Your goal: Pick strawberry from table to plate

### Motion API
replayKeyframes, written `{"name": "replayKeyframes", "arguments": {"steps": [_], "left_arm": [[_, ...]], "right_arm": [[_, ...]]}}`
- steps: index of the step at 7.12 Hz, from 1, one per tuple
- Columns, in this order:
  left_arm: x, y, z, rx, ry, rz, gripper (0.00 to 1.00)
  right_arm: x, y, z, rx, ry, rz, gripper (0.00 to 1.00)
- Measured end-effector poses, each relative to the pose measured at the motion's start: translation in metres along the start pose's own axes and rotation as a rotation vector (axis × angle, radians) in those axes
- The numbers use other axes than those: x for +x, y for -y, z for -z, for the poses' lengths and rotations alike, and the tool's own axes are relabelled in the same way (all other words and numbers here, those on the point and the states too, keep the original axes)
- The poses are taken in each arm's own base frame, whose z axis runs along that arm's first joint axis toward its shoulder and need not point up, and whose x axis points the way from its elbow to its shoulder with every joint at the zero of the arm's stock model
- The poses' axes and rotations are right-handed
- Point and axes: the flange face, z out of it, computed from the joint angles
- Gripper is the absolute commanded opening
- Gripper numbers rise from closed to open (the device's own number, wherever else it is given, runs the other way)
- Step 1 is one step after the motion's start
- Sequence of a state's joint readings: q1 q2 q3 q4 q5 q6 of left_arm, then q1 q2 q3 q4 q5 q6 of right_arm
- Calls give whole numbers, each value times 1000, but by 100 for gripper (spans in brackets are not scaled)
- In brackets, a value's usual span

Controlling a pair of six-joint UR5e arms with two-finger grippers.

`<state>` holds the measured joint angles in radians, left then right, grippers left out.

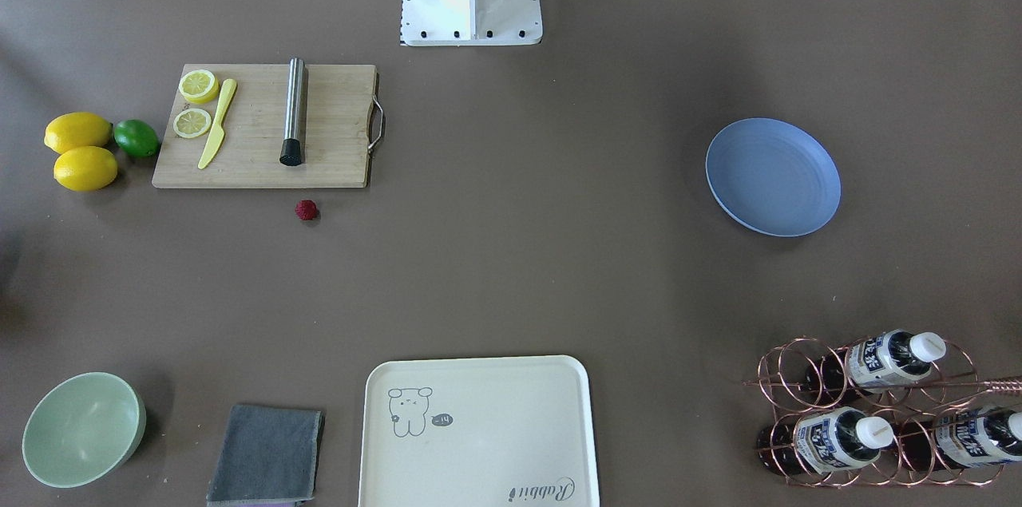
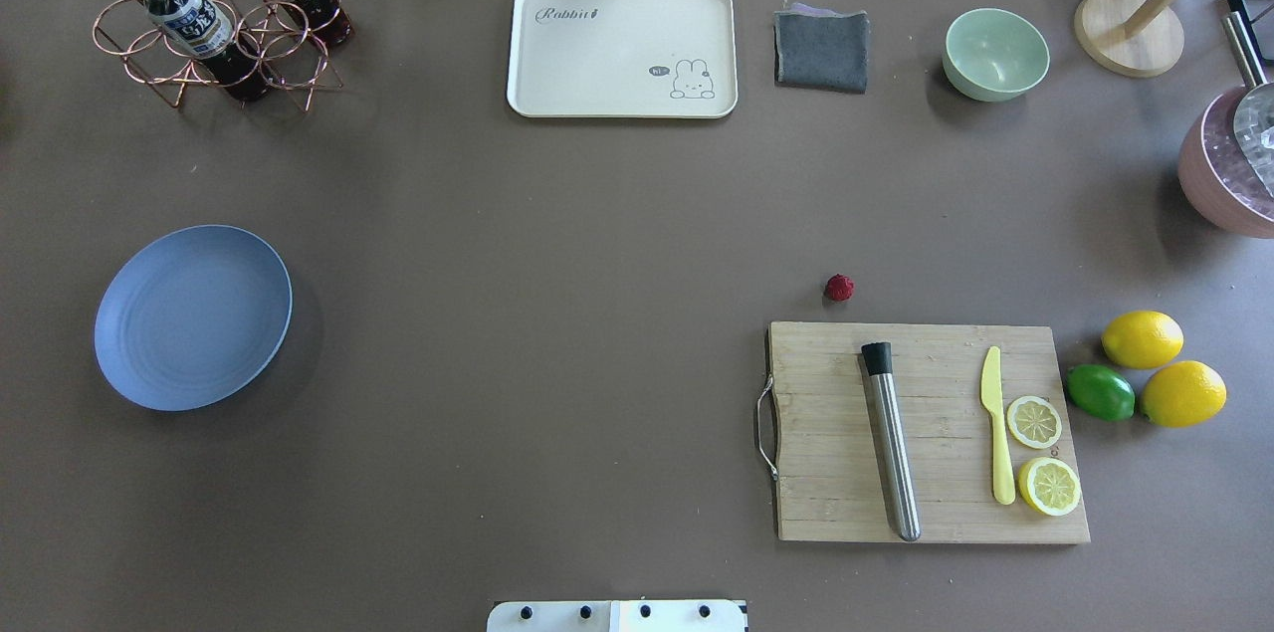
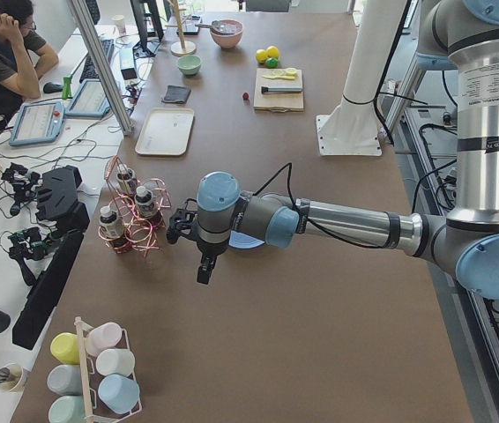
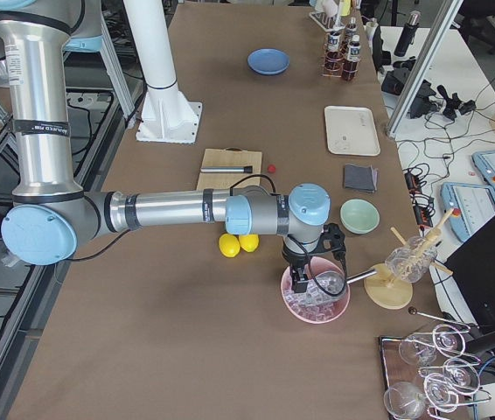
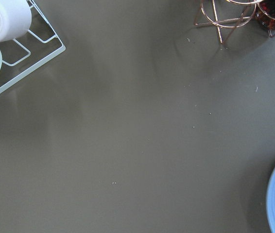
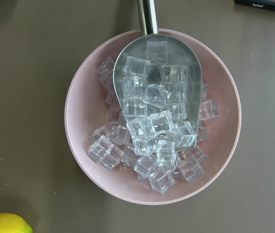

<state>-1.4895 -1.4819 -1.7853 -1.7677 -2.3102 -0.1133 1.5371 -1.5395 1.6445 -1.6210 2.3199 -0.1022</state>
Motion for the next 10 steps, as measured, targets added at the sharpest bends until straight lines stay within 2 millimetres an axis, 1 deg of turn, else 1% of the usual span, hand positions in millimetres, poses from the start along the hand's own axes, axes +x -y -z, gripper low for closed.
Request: {"name": "replayKeyframes", "arguments": {"steps": [3,4,5,6,7,8,9,10], "left_arm": [[-2,-5,-2,-7,-1,7,96],[-2,-7,-3,-10,-8,8,89],[1,-7,-2,-12,-36,7,89],[7,-6,1,-11,-71,10,94],[19,-3,-2,-18,-93,23,97],[41,-1,-13,-39,-105,68,98],[69,-1,-31,-70,-113,114,98],[98,-1,-53,-104,-115,105,98]], "right_arm": [[0,-1,0,0,1,2,100],[-1,-1,1,2,1,5,100],[-2,0,2,4,1,9,100],[-3,0,2,5,2,11,100],[-6,1,1,4,9,13,100],[-9,1,0,2,18,16,100],[-13,2,-2,-1,27,20,100],[-16,3,-4,-3,34,25,100]]}}
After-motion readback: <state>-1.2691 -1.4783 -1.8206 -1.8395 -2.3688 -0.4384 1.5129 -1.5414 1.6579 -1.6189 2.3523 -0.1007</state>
